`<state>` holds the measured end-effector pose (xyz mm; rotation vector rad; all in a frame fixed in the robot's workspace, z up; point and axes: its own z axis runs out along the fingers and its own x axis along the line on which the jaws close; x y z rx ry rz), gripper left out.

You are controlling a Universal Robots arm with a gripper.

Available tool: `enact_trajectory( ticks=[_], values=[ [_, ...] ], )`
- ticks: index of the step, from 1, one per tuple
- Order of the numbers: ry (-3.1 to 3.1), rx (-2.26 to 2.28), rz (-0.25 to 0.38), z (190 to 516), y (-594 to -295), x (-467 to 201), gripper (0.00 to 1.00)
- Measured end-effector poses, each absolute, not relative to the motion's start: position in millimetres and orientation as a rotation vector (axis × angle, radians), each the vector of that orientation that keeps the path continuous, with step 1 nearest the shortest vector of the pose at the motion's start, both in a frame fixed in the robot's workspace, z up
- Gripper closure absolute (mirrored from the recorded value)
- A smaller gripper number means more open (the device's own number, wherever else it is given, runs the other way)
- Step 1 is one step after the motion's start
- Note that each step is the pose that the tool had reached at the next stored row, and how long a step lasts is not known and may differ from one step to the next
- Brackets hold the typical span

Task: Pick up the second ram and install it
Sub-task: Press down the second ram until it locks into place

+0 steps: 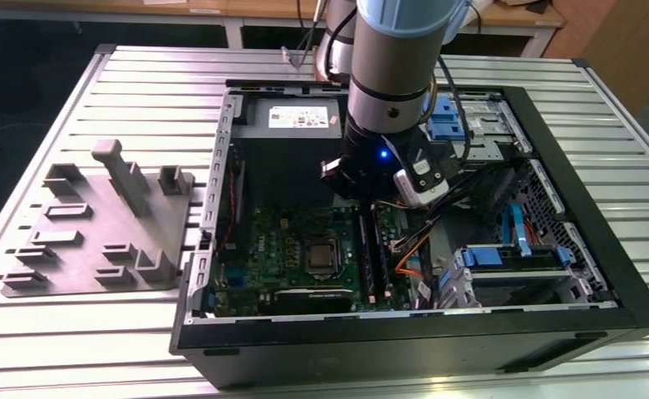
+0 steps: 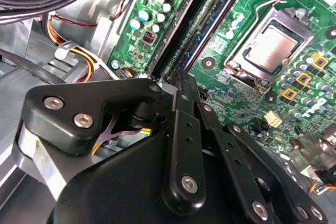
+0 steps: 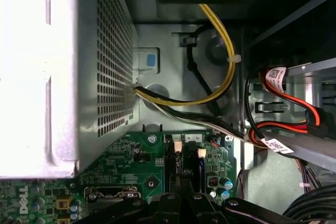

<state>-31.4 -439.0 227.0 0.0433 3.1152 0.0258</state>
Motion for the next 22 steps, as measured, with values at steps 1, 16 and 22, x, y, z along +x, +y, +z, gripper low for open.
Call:
enact_trajectory(
  ticks=[1, 16, 22],
  values=[
    [3.115, 0.043, 0.026, 226.3, -439.0, -31.5, 0.90],
    [3.115, 0.043, 0.026, 220.7, -438.9, -31.7, 0.90],
    [3.115, 0.043, 0.027, 219.8, -438.9, -31.7, 0.90]
  ],
)
